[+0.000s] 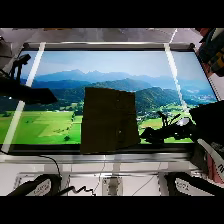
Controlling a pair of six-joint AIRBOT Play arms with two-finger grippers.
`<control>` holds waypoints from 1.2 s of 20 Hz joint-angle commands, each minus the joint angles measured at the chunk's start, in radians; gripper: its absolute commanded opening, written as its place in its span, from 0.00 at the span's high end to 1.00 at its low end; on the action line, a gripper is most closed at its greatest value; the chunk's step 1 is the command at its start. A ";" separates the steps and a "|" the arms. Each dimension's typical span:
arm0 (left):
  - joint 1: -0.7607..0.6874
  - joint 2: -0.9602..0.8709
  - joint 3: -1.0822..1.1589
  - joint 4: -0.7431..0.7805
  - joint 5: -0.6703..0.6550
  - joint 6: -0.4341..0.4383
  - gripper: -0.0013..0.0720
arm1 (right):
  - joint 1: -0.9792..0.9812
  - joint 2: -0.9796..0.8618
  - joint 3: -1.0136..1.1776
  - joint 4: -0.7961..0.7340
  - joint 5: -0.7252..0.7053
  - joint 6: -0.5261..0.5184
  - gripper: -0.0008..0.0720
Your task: Fold the clothes and pants, and hang the long-sleeved shirts on hangers.
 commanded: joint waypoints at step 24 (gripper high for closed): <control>0.056 0.212 -1.077 -0.301 0.471 0.229 0.21 | 0.083 -0.080 -0.010 0.077 0.016 -0.140 0.40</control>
